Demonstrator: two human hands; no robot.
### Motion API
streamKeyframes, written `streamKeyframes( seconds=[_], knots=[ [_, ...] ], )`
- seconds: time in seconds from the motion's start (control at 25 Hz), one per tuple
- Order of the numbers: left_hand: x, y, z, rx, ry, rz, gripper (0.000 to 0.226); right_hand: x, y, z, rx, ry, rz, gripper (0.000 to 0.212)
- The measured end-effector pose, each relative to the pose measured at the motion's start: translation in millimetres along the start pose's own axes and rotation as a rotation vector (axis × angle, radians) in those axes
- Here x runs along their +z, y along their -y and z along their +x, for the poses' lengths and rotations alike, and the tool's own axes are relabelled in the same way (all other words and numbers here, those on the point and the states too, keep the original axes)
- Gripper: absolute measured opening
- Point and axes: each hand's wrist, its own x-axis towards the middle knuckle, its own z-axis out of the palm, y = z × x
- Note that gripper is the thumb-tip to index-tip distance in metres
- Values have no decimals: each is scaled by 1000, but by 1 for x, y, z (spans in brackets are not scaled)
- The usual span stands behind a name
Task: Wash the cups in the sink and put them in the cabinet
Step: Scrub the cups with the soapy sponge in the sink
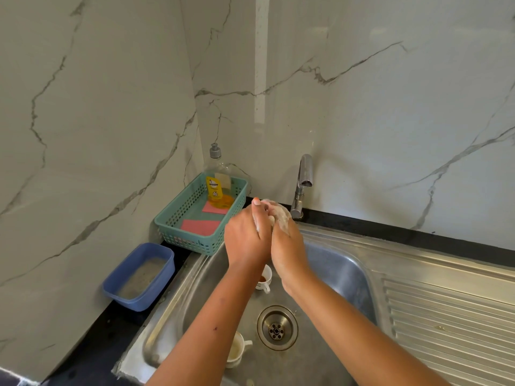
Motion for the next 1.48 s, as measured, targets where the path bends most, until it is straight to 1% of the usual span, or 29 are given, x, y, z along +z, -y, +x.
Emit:
streamKeyframes(
  seconds=[0.04, 0.08, 0.12, 0.16, 0.2, 0.28, 0.32, 0.36, 0.44, 0.48, 0.56, 0.6, 0.68, 0.72, 0.76, 0.8, 0.84, 0.88, 0.92, 1.0, 1.04, 1.12, 1.2, 1.24, 1.28, 1.32, 1.36, 1.4, 1.48],
  knots=[
    [-1, 2, 3, -31, 37, 82, 55, 2, -1, -4, -125, 51, -43, 29],
    [-2, 5, 4, -67, 57, 106, 51, 4, -1, -7, -213, 108, -109, 34],
    [-4, 3, 4, -82, 52, 57, 51, 4, -3, -8, -247, 139, -145, 36],
    [-4, 3, 2, -78, 39, -39, 51, 4, -2, -7, -228, 129, -149, 33],
    [-6, 1, 1, -56, 16, -138, 51, 2, -2, -2, -138, 99, -113, 29],
    [-7, -4, -1, -35, 12, -305, 50, -5, 10, 6, 190, 74, 20, 30],
    [-6, -7, 0, -71, 19, -409, 49, -10, 14, 9, 352, 78, 134, 31],
    [-7, -11, 2, -127, 24, -525, 48, -15, 19, 9, 465, 97, 261, 28],
    [-10, -17, 5, -216, 34, -719, 47, -22, 28, 7, 532, 102, 420, 22],
    [-10, -17, 6, -216, 44, -771, 47, -23, 32, 6, 535, 95, 482, 21],
    [-7, -15, 5, -222, 54, -820, 45, -18, 35, 5, 491, 39, 489, 19],
    [-5, -15, 4, -233, 43, -802, 45, -15, 30, 4, 400, -14, 364, 20],
    [-3, -16, 1, -187, 7, -603, 45, -8, 16, -2, 50, -126, -147, 26],
    [-3, -15, 0, -145, 3, -473, 46, -5, 7, -4, -111, -166, -309, 27],
    [-2, -15, 0, -115, 10, -375, 47, -3, 1, -6, -172, -163, -291, 26],
    [-3, -15, 0, -110, 23, -318, 49, -4, -2, -5, -158, -131, -181, 22],
    [-6, -17, 0, -110, 47, -332, 47, -5, 0, -4, -97, -94, -50, 17],
    [-9, -18, 0, -138, 76, -435, 42, -8, 1, -3, 2, -69, 75, 15],
    [-10, -20, 1, -225, 99, -615, 36, -11, 4, -2, 146, -54, 217, 17],
    [-13, -23, 2, -504, 136, -972, 26, -17, 8, 1, 483, 9, 521, 27],
    [-13, -20, 2, -561, 170, -1061, 24, -20, 10, 3, 576, 39, 609, 32],
    [-8, -13, 2, -489, 227, -991, 24, -22, 15, 4, 633, 6, 676, 38],
    [0, -8, 0, -370, 199, -803, 24, -21, 18, 8, 586, -87, 720, 33],
    [3, -8, -2, -302, 126, -691, 23, -21, 18, 9, 519, -133, 679, 29],
    [6, -6, -4, -214, 25, -567, 21, -20, 15, 10, 400, -199, 573, 28],
    [8, -7, -6, -115, -44, -445, 20, -19, 12, 9, 247, -269, 392, 31],
    [9, -8, -7, -25, -57, -345, 21, -19, 8, 7, 74, -322, 199, 33],
    [9, -8, -8, 65, -16, -285, 23, -21, 7, 4, -75, -347, 58, 34],
    [8, -13, -7, 199, 60, -205, 33, -26, 6, 3, -231, -305, -45, 41]
  ],
)
